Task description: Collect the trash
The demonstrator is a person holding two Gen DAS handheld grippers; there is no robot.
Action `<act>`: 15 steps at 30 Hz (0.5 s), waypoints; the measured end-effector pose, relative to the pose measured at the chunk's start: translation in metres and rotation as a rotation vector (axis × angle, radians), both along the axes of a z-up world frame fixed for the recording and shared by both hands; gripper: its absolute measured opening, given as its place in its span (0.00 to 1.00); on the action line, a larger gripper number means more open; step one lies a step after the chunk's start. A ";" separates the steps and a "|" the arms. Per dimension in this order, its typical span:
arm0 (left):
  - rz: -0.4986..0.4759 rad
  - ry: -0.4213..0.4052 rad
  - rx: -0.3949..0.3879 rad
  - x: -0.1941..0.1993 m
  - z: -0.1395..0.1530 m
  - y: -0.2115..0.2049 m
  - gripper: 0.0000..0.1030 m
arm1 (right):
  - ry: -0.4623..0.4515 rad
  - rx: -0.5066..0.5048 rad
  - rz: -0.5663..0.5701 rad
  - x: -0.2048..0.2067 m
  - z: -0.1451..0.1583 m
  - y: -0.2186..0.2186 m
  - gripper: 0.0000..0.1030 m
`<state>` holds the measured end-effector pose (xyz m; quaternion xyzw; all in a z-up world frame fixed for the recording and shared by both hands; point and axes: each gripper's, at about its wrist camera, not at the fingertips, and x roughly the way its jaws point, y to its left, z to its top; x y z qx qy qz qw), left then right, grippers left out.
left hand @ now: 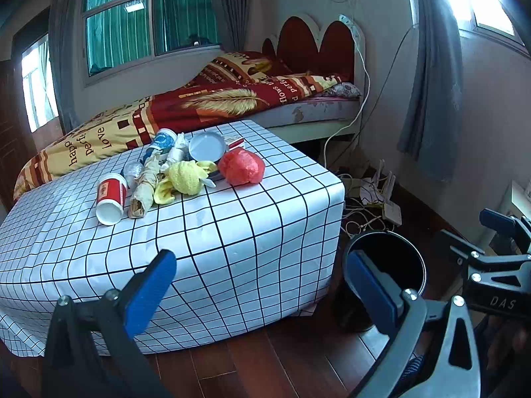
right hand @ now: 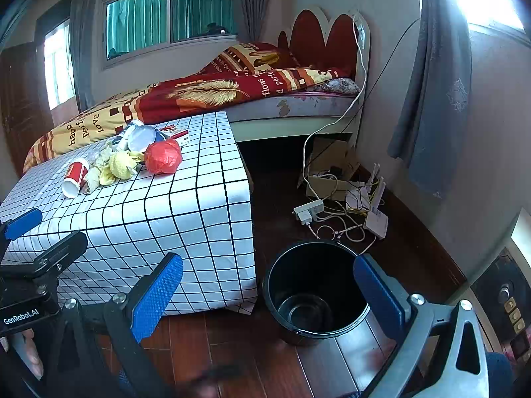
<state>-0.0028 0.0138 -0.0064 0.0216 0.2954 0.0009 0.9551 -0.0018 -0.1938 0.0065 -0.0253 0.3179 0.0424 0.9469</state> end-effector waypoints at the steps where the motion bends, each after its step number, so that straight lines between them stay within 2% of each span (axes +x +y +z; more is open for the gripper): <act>1: 0.000 -0.002 0.000 0.000 0.000 0.000 1.00 | 0.000 0.000 -0.001 0.000 0.000 0.000 1.00; 15: 0.003 -0.001 0.000 -0.001 -0.001 0.000 1.00 | 0.000 0.002 0.000 -0.001 0.001 0.000 1.00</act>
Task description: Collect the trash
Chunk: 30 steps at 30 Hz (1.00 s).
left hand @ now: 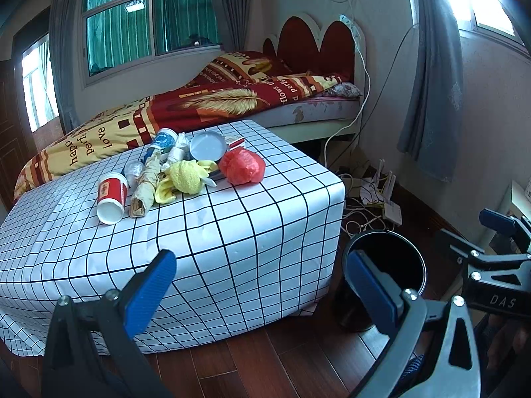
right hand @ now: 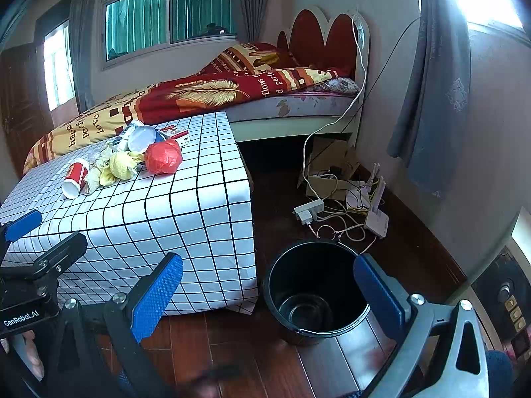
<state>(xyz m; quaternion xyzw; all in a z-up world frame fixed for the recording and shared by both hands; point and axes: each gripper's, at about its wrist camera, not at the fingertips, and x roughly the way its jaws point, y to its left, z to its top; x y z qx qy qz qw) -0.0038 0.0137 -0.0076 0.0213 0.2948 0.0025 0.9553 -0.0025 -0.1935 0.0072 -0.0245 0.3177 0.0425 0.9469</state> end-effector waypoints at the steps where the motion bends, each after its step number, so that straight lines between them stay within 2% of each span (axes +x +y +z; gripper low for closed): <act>1: 0.000 0.000 0.000 0.000 0.000 0.000 1.00 | -0.001 0.000 -0.001 0.000 0.000 0.000 1.00; 30: 0.000 0.002 0.001 -0.001 0.000 0.000 1.00 | -0.001 0.001 0.000 0.000 0.000 0.000 1.00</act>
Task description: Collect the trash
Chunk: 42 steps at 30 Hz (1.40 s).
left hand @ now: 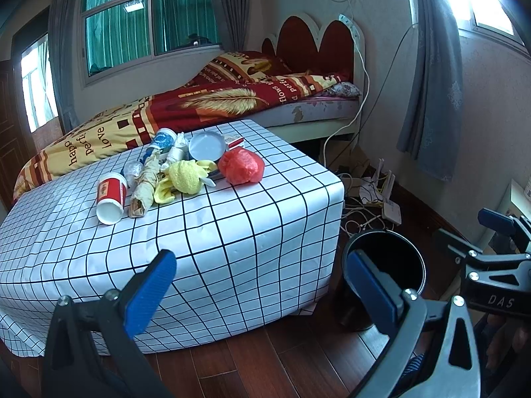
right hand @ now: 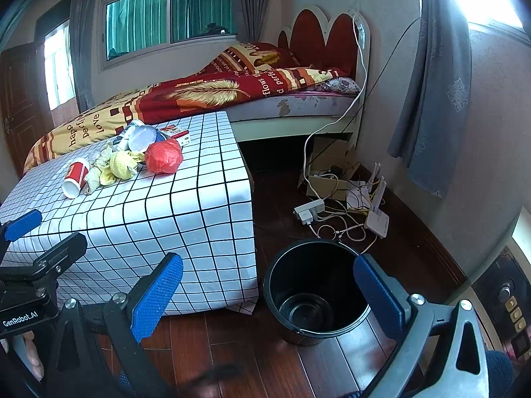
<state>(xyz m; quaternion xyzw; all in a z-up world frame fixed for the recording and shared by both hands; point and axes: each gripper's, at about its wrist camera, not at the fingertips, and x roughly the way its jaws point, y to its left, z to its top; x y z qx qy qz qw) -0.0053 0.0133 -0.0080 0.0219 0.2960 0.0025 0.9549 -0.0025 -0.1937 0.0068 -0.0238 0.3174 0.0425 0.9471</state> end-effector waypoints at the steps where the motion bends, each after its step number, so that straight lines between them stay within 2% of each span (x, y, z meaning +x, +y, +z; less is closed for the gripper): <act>1: 0.000 0.000 -0.002 0.000 0.000 0.000 1.00 | 0.000 0.000 0.000 0.000 0.000 0.000 1.00; 27: 0.020 0.005 0.014 0.009 0.001 0.008 1.00 | -0.001 0.014 0.025 0.010 0.003 0.007 1.00; 34: 0.107 0.010 0.028 0.027 0.000 0.052 1.00 | -0.020 0.011 0.120 0.039 0.006 0.034 1.00; 38: 0.175 0.029 -0.006 0.040 -0.005 0.092 1.00 | -0.042 0.002 0.202 0.059 0.003 0.060 1.00; 42: 0.243 0.044 -0.010 0.054 -0.011 0.129 1.00 | 0.000 0.001 0.269 0.088 0.000 0.090 1.00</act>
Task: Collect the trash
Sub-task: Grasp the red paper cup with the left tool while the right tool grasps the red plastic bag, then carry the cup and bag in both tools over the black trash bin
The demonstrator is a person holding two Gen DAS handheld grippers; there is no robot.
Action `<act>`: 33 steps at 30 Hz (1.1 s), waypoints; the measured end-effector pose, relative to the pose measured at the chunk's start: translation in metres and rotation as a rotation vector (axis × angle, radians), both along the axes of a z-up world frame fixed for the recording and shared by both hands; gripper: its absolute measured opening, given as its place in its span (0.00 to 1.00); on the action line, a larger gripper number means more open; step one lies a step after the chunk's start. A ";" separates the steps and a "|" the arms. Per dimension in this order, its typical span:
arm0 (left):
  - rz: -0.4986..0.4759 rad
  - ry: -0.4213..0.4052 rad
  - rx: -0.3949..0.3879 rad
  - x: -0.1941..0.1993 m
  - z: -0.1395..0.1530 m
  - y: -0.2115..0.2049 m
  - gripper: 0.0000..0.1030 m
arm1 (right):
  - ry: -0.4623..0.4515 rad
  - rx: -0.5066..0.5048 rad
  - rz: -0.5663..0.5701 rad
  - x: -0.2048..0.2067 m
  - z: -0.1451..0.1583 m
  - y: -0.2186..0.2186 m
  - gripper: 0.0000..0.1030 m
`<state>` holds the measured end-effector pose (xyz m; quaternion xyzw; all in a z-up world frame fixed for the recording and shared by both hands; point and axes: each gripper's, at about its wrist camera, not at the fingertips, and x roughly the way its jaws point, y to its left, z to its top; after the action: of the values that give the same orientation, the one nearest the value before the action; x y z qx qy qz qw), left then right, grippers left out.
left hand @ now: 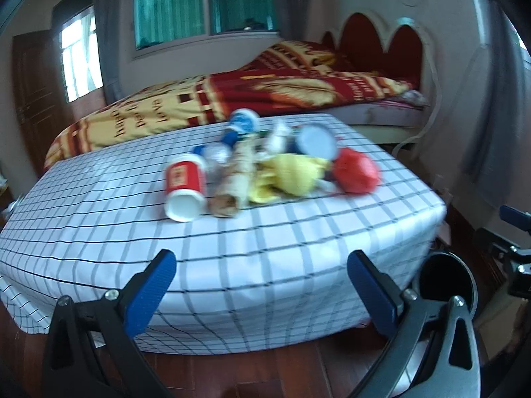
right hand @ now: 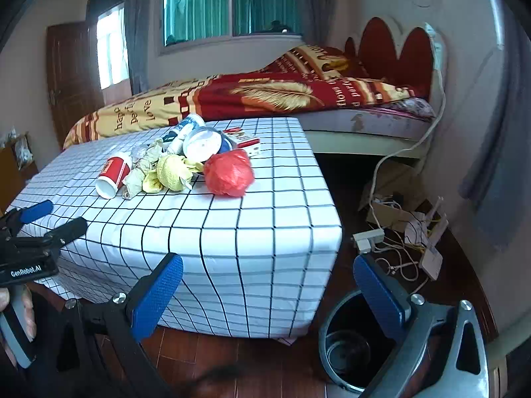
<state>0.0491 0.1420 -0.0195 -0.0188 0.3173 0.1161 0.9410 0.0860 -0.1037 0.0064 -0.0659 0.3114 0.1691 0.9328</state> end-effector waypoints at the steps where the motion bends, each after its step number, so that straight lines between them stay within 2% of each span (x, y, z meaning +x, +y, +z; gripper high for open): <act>1: 0.014 0.001 0.000 0.003 -0.001 0.006 1.00 | 0.000 -0.010 0.002 0.008 -0.001 0.008 1.00; 7: 0.125 -0.013 -0.050 0.034 -0.011 0.058 1.00 | 0.014 -0.018 0.061 0.065 -0.008 0.049 1.00; 13: 0.162 -0.019 -0.073 0.065 -0.018 0.087 0.98 | 0.074 -0.022 0.106 0.119 -0.026 0.081 0.97; 18: 0.154 0.011 -0.082 0.086 -0.026 0.098 0.90 | 0.124 -0.051 0.129 0.155 -0.046 0.099 0.85; 24: 0.166 0.050 -0.109 0.104 -0.041 0.114 0.79 | 0.155 -0.043 0.166 0.173 -0.056 0.107 0.70; 25: 0.167 0.056 -0.124 0.105 -0.043 0.117 0.73 | 0.157 -0.039 0.176 0.174 -0.056 0.108 0.61; 26: 0.158 0.063 -0.144 0.106 -0.045 0.120 0.57 | 0.164 -0.035 0.188 0.174 -0.056 0.109 0.50; 28: 0.158 0.053 -0.145 0.104 -0.044 0.122 0.57 | 0.170 -0.028 0.201 0.173 -0.057 0.109 0.44; 29: 0.155 0.045 -0.135 0.102 -0.041 0.121 0.56 | 0.169 -0.019 0.207 0.171 -0.056 0.108 0.37; 33: 0.128 0.009 -0.108 0.088 -0.029 0.114 0.56 | 0.137 0.005 0.211 0.163 -0.048 0.099 0.34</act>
<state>0.1371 0.2561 -0.0483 -0.0895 0.3252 0.1587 0.9279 0.2487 -0.0044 -0.0414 -0.0845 0.3652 0.2709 0.8866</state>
